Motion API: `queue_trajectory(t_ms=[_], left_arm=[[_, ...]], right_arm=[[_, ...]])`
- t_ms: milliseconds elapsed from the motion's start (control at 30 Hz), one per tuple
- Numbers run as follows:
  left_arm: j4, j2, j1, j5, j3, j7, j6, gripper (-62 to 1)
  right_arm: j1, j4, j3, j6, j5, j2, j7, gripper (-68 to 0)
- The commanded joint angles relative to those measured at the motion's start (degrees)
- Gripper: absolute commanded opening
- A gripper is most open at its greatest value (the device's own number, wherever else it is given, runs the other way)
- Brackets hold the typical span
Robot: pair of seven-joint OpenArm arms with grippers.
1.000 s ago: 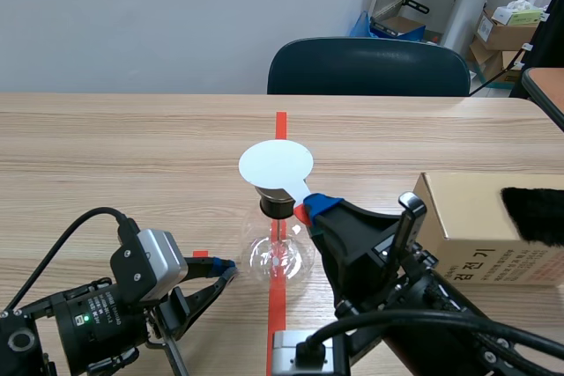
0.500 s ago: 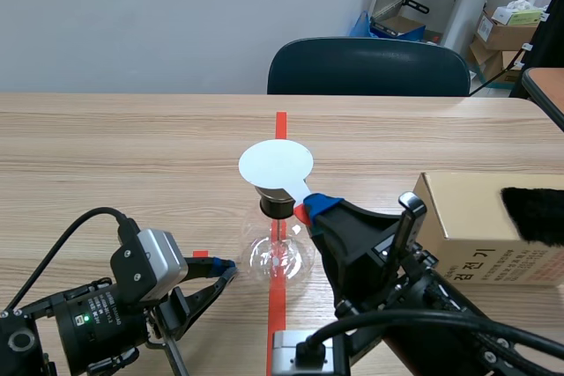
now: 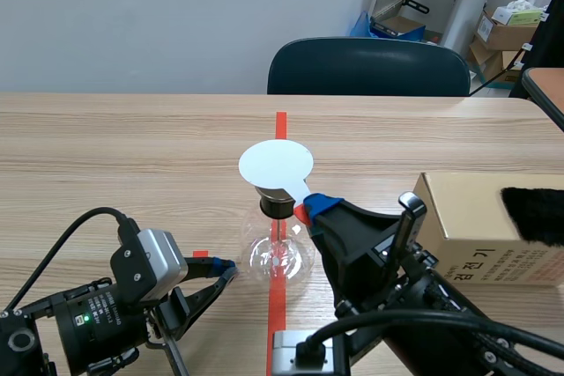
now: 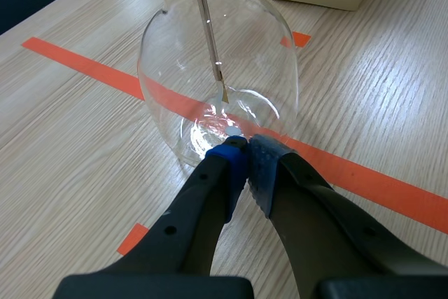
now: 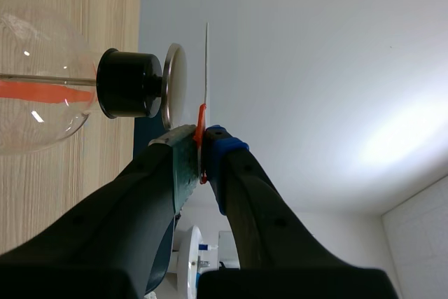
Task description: Do the electroscope experiment
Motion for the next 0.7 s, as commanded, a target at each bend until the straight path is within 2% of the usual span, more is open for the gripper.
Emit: queue_trajectory(t_ms=[0, 433, 533, 667], left_arm=[[0.9, 0.3, -0.5, -0.6, -0.1, -0.7, 0.0, -56.8], [0.9, 0.3, -0.5, -0.6, -0.1, -0.6, 0.0, -56.8], [0.9, 0.3, -0.5, -0.6, -0.1, -0.6, 0.0, -56.8], [0.9, 0.3, -0.5, -0.6, -0.1, -0.6, 0.0, -56.8]], right_arm=[[-0.1, 1.2, 0.1, -0.8, 0.0, 0.8, 0.2, -65.8], [-0.1, 1.2, 0.1, -0.7, 0.0, 0.8, -0.1, -65.8], [-0.1, 1.2, 0.1, -0.5, 0.0, 0.8, -3.1, -65.8], [-0.1, 1.2, 0.1, 0.8, 0.0, 0.8, -11.0, -65.8]])
